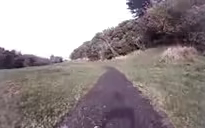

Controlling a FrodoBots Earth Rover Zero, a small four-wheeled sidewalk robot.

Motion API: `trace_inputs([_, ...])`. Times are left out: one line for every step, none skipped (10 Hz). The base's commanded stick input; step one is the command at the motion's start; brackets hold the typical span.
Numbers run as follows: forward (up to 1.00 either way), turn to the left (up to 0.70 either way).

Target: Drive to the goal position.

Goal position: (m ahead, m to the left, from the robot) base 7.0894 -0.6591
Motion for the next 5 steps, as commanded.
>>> trace_inputs([1.00, 0.00])
trace_inputs([1.00, 0.00])
trace_inputs([1.00, 0.00])
trace_inputs([1.00, 0.00])
trace_inputs([1.00, 0.00])
